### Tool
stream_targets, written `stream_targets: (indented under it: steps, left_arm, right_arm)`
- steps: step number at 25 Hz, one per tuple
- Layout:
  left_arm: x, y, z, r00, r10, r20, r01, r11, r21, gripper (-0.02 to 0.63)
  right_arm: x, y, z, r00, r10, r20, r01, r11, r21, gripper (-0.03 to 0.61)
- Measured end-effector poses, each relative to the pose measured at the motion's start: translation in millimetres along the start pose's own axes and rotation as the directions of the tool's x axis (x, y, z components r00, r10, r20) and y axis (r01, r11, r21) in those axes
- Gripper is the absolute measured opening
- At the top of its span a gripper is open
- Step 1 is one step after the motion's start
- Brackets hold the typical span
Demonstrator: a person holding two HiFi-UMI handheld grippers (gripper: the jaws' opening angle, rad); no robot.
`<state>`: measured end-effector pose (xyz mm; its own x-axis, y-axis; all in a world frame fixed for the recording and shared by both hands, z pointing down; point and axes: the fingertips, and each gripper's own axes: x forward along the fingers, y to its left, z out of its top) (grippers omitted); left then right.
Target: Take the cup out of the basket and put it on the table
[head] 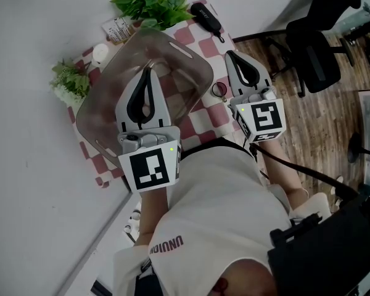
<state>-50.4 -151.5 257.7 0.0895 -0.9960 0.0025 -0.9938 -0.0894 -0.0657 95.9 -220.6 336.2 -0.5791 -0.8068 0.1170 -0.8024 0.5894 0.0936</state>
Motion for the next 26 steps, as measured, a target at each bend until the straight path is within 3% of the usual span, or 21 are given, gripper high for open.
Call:
stream_targets:
  steps: [6, 10, 13, 26]
  left_arm:
    - [1.4, 0.5, -0.3, 1.000, 0.001, -0.006, -0.001, 1.000, -0.020, 0.012]
    - [2.1, 2.3, 8.7, 0.998, -0.010, 0.063, 0.008, 1.000, 0.029, 0.012]
    - [1.5, 3.1, 1.2, 1.000, 0.005, 0.002, -0.004, 1.000, -0.023, 0.012]
    - [0.0, 4.5, 3.3, 1.000, 0.010, 0.005, -0.010, 1.000, -0.020, 0.012]
  right_arm:
    - [0.0, 1.8, 17.9, 0.999, -0.004, 0.041, 0.005, 1.000, -0.012, 0.017]
    - [0.2, 3.3, 23.2, 0.998, 0.000, 0.055, 0.001, 1.000, -0.011, 0.017]
    - [1.4, 3.5, 23.7, 0.998, -0.001, 0.057, 0.001, 1.000, -0.011, 0.017]
    - [2.1, 3.9, 29.0, 0.997, -0.001, 0.079, 0.002, 1.000, -0.008, 0.017]
